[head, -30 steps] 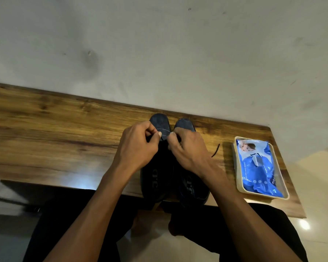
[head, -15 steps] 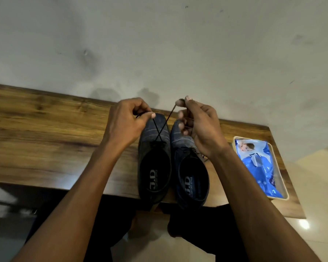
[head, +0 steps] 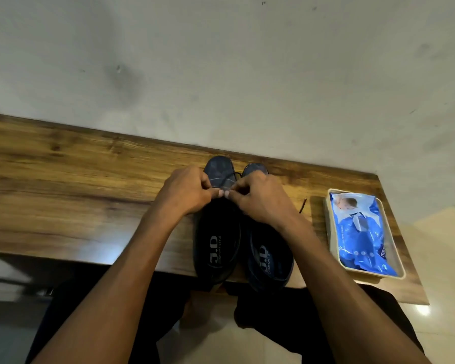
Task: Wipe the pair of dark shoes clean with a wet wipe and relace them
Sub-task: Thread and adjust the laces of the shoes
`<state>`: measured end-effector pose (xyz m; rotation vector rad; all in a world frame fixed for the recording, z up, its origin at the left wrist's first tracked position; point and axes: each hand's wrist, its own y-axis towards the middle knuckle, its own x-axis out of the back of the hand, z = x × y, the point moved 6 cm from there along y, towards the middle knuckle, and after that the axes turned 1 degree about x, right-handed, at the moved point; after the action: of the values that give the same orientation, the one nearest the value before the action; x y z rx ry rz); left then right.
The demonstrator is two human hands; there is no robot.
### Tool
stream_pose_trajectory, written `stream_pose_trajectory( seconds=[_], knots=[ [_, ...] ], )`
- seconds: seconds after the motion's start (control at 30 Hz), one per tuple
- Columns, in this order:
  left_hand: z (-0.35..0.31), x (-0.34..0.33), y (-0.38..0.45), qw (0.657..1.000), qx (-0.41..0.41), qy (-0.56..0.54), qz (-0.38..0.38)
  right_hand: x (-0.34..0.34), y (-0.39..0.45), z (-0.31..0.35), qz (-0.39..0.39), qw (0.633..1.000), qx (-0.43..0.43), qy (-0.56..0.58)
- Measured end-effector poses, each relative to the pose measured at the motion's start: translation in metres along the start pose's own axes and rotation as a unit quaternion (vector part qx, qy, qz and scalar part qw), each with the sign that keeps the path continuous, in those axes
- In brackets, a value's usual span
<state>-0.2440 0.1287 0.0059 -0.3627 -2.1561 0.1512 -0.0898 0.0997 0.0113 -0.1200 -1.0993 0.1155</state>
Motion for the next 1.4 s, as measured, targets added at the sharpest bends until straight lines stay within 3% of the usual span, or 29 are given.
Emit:
stream_pose_trajectory(
  seconds=[0.4, 0.57, 0.73, 1.03, 1.17, 1.4],
  knots=[
    [-0.01, -0.007, -0.004, 0.999, -0.001, 0.014, -0.033, -0.011, -0.001, 0.012, -0.064, 0.995, 0.016, -0.081],
    [-0.008, -0.007, -0.002, 0.991, 0.022, -0.114, -0.066, -0.01, 0.0, 0.005, -0.075, 0.994, -0.023, 0.08],
    [-0.009, 0.0, -0.002, 0.976, 0.004, -0.198, -0.095, -0.015, 0.002, -0.002, -0.061, 0.962, -0.06, 0.258],
    [-0.018, 0.006, -0.003, 0.975, -0.046, -0.155, -0.155, -0.023, -0.002, 0.006, 0.046, 0.911, -0.035, 0.408],
    [-0.019, 0.005, -0.004, 0.973, -0.063, -0.198, -0.1, -0.022, 0.0, 0.004, 0.019, 0.926, -0.031, 0.375],
    [0.005, 0.009, -0.009, 0.986, -0.04, -0.162, -0.001, -0.026, 0.003, 0.001, 0.028, 0.903, -0.081, 0.42]
  ],
)
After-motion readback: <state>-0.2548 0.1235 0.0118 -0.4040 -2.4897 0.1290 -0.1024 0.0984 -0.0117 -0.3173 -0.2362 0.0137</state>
